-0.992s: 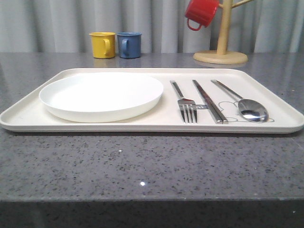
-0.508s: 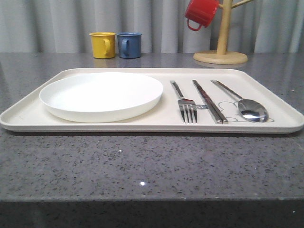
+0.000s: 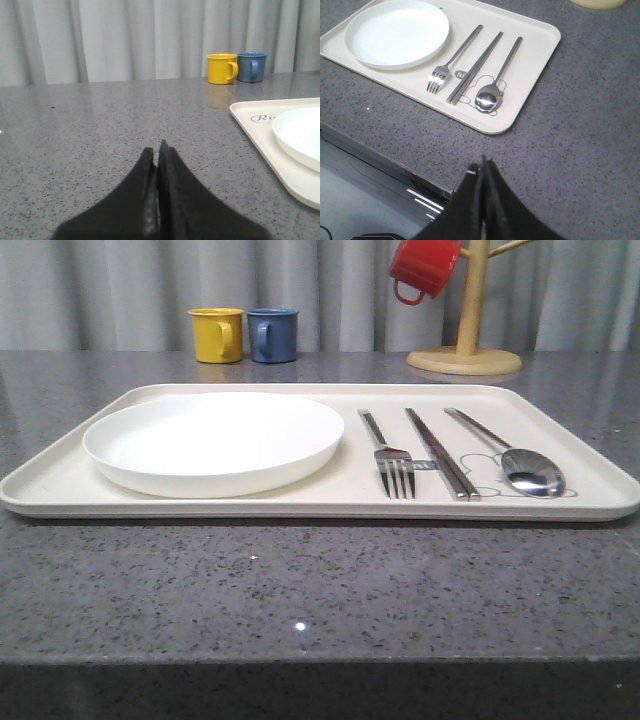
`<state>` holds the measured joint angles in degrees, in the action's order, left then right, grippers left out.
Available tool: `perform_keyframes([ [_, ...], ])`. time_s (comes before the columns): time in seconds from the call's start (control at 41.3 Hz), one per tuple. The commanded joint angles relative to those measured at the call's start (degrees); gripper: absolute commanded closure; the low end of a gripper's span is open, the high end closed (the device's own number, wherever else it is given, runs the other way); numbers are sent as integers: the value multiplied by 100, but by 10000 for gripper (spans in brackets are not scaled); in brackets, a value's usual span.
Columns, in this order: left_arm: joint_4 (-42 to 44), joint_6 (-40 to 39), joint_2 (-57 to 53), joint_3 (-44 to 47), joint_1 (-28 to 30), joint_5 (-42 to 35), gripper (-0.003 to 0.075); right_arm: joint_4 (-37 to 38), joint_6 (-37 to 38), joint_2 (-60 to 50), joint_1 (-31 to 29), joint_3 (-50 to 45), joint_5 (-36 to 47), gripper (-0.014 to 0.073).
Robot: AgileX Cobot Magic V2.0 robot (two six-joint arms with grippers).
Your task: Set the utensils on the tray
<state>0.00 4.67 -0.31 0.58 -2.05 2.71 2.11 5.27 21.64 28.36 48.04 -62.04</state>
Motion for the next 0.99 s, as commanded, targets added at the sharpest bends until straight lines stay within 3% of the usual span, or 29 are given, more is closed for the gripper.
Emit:
perform_keyframes([
  [0.0, -193, 232, -135, -22, -35, -509, 738, 63, -52, 55, 11, 115, 443, 715],
  [0.967, -236, 232, -135, -22, 26, -509, 738, 63, -52, 55, 11, 115, 443, 715],
])
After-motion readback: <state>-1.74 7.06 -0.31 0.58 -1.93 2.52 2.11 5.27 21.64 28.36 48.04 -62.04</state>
